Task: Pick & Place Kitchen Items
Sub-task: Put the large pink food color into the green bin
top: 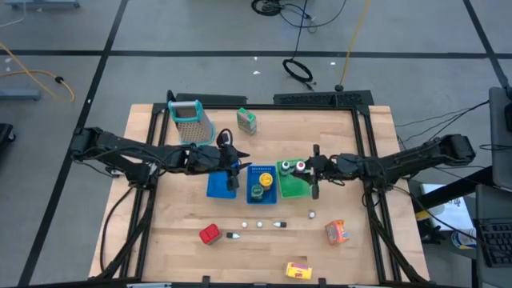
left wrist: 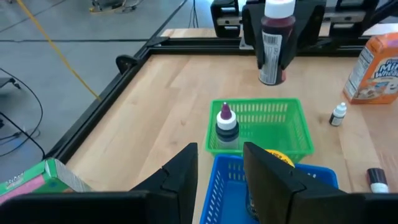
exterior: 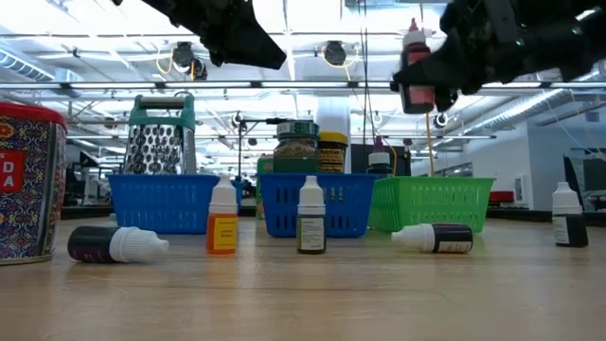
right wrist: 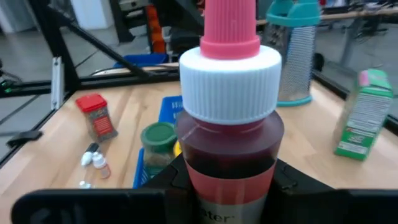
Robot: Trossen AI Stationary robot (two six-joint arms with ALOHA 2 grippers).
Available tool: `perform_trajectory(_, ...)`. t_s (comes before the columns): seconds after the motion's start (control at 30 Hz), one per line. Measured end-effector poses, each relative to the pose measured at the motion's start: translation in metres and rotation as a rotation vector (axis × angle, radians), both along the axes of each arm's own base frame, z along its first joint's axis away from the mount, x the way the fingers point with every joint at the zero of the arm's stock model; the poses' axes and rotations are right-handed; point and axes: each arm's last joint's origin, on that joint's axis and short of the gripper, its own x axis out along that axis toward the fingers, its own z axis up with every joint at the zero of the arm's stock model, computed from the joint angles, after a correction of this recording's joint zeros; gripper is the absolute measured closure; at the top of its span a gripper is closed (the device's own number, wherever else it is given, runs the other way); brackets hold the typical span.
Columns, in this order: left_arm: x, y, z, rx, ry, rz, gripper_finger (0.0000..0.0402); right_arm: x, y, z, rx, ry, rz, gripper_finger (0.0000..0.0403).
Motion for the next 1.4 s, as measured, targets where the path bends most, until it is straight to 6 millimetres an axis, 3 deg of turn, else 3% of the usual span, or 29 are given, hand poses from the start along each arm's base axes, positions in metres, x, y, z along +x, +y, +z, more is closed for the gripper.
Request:
perform_trajectory(0.4,0.002,0.001,0.004,-0.002,-0.050,-0.001,0.0273,-0.013,-0.009,-0.027,-0.021,0.024,-0.171,0.0321)
perform_trajectory(1.4,0.002,0.001,0.004,0.001,-0.050,-0.001,0.0273,0.008,-0.023,-0.073,-0.022,0.175,-0.244,0.0321)
